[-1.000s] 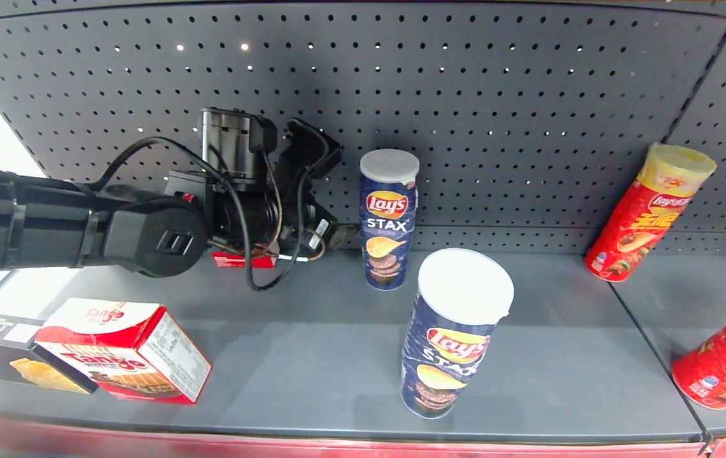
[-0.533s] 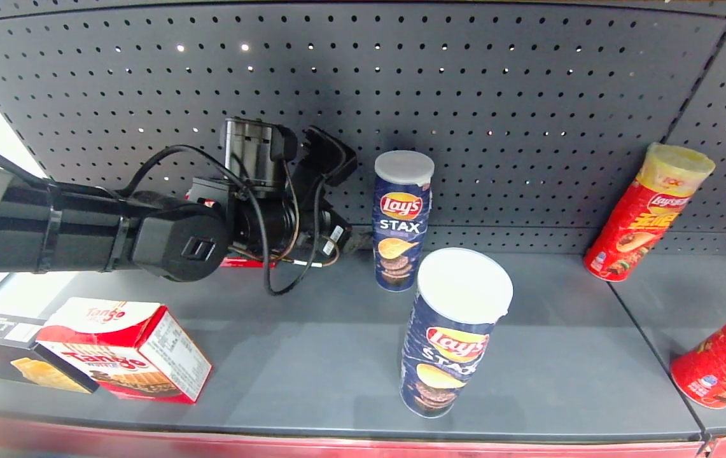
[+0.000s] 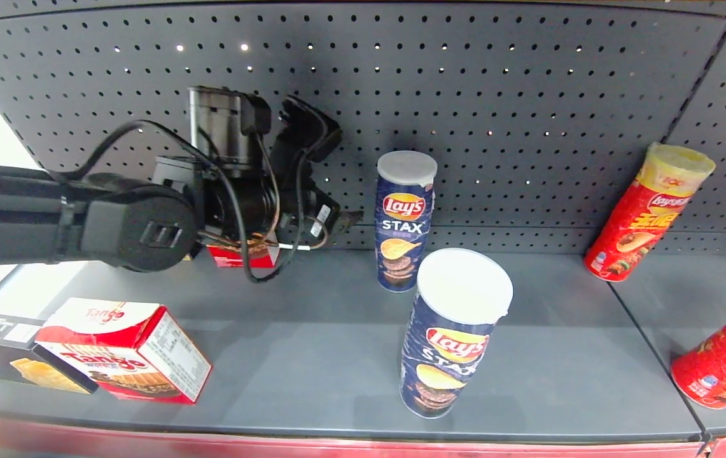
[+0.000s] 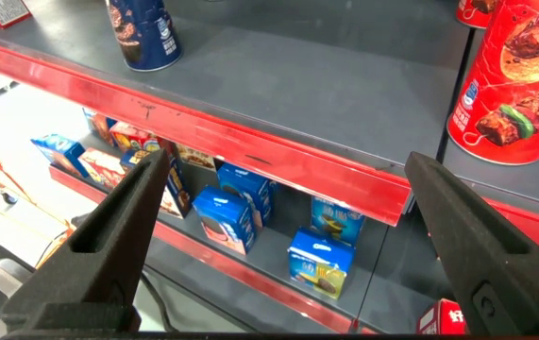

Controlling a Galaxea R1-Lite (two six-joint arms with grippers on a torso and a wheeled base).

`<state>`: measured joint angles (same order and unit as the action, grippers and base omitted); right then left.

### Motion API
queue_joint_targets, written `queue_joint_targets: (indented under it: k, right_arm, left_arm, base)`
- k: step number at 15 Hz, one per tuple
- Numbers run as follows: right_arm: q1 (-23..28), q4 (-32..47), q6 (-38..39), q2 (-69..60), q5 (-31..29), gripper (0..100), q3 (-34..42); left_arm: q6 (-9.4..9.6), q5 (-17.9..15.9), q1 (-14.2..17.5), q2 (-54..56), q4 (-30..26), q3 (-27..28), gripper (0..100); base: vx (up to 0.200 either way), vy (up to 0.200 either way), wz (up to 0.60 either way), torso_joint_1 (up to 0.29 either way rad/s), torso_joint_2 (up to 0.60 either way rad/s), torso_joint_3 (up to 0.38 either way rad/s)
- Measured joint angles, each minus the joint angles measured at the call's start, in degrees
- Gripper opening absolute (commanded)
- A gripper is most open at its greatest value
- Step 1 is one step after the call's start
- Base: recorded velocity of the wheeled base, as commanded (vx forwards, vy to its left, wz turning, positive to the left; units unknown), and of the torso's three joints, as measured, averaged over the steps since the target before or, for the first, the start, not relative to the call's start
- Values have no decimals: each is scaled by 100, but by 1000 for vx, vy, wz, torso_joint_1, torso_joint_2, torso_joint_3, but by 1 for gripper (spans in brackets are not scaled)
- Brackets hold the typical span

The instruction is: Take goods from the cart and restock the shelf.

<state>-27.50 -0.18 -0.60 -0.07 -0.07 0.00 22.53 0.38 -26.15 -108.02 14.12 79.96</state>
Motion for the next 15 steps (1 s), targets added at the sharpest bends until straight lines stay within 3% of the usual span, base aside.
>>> queue_joint_targets:
  k: [5,9,13,15]
  right_arm:
    - [2,-2,2,0,0,100,0]
    - [2,-6,-46,0,-2,100,0]
    - [69,-4,249,0,-22,100,0]
    - [101,0,38,0,15,100,0]
  left_arm:
    - [-39,-38,308,1250,105,-924,100]
    - [-245,-71,394,2136,597,-2024,100]
    - [-256,-38,413,2737,731,-2592,100]
    - [-261,-24,416,2939,734,-2745,100]
  base:
    - [0,0,0,0,0,0]
    - [0,0,0,0,0,0]
    - [0,0,0,0,0,0]
    - [0,0,0,0,0,0]
